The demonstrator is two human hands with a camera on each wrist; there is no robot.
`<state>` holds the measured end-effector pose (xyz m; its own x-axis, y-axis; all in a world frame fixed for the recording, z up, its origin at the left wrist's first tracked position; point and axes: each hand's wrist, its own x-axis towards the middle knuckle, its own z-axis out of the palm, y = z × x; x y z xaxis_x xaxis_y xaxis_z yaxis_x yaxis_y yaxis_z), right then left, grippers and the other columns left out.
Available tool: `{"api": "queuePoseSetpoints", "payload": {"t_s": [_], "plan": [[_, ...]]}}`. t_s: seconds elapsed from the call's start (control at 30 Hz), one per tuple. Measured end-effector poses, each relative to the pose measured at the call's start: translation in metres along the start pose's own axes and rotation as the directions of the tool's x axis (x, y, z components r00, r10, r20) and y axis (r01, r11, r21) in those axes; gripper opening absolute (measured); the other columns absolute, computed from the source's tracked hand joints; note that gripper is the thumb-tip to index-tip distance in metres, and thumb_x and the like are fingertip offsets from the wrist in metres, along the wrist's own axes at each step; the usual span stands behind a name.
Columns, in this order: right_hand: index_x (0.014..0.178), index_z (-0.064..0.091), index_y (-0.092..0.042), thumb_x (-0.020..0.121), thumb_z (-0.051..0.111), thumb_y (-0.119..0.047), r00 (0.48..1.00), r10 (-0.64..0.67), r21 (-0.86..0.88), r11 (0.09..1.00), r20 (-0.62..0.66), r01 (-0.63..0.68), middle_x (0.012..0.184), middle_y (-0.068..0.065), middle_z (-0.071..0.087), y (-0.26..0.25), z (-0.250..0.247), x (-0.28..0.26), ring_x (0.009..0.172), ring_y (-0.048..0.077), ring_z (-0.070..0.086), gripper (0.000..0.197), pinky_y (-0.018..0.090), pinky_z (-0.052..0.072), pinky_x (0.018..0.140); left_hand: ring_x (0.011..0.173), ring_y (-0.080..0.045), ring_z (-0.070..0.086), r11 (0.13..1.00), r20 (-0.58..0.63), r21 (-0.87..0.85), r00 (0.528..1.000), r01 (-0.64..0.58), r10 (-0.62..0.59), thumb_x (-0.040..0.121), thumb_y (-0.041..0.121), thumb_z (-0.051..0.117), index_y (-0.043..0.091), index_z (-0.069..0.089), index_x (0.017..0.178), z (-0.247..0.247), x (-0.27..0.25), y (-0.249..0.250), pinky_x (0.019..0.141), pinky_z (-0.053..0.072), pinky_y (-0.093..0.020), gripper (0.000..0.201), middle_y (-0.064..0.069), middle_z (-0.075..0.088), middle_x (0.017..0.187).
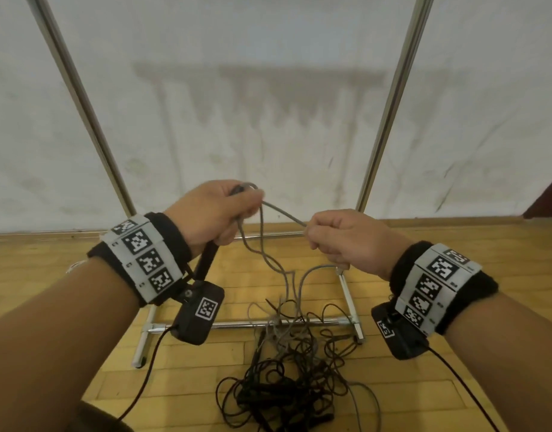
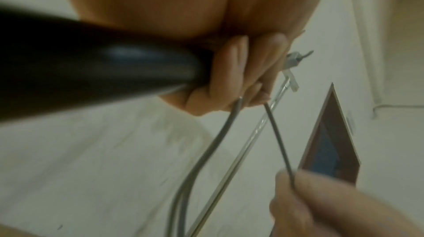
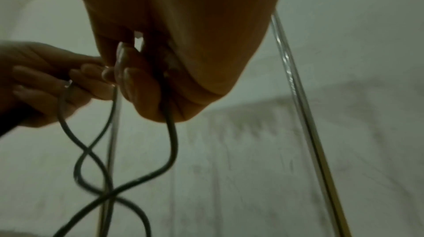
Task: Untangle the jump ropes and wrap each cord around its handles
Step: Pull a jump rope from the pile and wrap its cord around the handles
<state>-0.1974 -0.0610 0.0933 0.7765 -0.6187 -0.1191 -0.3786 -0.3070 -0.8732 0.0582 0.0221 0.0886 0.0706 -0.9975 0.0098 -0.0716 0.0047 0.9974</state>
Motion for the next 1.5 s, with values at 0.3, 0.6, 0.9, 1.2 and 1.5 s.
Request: {"api": "queuePoseSetpoints", "payload": {"t_s": [0.3, 0.6, 0.9, 1.2, 1.5], "plan": [[0.084, 0.063, -0.022, 0.105, 0.039, -0.053, 0.985, 0.169, -0.448, 0.878, -0.044, -0.170, 0.053, -0.006, 0.056, 0.087, -0.043, -0.005, 0.045, 0.007, 0.049, 0.044, 0.027, 0.046, 0.062, 0.042, -0.006, 0.032, 0.980, -0.573, -0.167, 0.820, -0.109, -0.007, 0.105, 0.031, 0.064, 0.017, 0.060, 0.084, -0.048, -0.003, 0.005, 0.036, 0.030, -0.020, 0.025, 0.009, 0.051, 0.062], [0.086, 0.069, -0.015, 0.107, 0.042, -0.041, 0.975, 0.212, -0.512, 0.831, -0.068, -0.216, 0.064, -0.008, 0.054, 0.063, -0.028, 0.000, 0.057, 0.010, 0.051, 0.043, 0.027, 0.044, 0.057, 0.049, -0.004, 0.058, 0.826, -0.489, 0.519, 0.869, 0.223, 0.072, 0.105, 0.042, 0.062, 0.038, 0.075, 0.105, -0.034, -0.015, -0.017, 0.044, 0.045, -0.018, 0.014, 0.015, 0.074, 0.082], [0.079, 0.062, -0.008, 0.103, 0.047, -0.013, 0.999, -0.012, 0.084, 0.996, -0.043, 0.016, 0.054, -0.003, 0.039, -0.026, 0.008, -0.005, 0.048, 0.013, 0.032, 0.028, 0.029, 0.026, 0.047, 0.037, -0.013, 0.043, 0.976, 0.191, 0.214, 0.979, 0.033, -0.075, 0.082, 0.059, 0.076, 0.023, 0.074, 0.078, 0.036, -0.005, -0.010, 0.040, 0.034, -0.022, 0.036, -0.001, 0.065, 0.064], [0.094, 0.065, -0.013, 0.109, 0.044, -0.023, 0.993, -0.106, -0.056, 0.993, -0.058, 0.103, 0.059, 0.000, 0.051, 0.002, 0.000, -0.002, 0.056, 0.018, 0.049, 0.027, 0.028, 0.047, 0.059, 0.038, -0.011, 0.036, 0.994, -0.099, 0.069, 0.991, -0.088, 0.095, 0.086, 0.054, 0.074, 0.028, 0.071, 0.071, 0.022, 0.004, 0.002, 0.037, 0.030, -0.019, 0.030, 0.000, 0.063, 0.066], [0.089, 0.062, -0.014, 0.109, 0.043, -0.030, 0.993, 0.057, -0.322, 0.942, -0.107, -0.089, 0.056, -0.005, 0.059, 0.077, -0.025, -0.002, 0.050, 0.008, 0.056, 0.032, 0.021, 0.049, 0.056, 0.047, -0.011, 0.038, 0.959, -0.597, -0.153, 0.796, -0.237, 0.102, 0.095, 0.033, 0.074, 0.025, 0.068, 0.068, -0.028, -0.001, 0.018, 0.036, 0.031, -0.020, 0.028, 0.002, 0.059, 0.064]]}}
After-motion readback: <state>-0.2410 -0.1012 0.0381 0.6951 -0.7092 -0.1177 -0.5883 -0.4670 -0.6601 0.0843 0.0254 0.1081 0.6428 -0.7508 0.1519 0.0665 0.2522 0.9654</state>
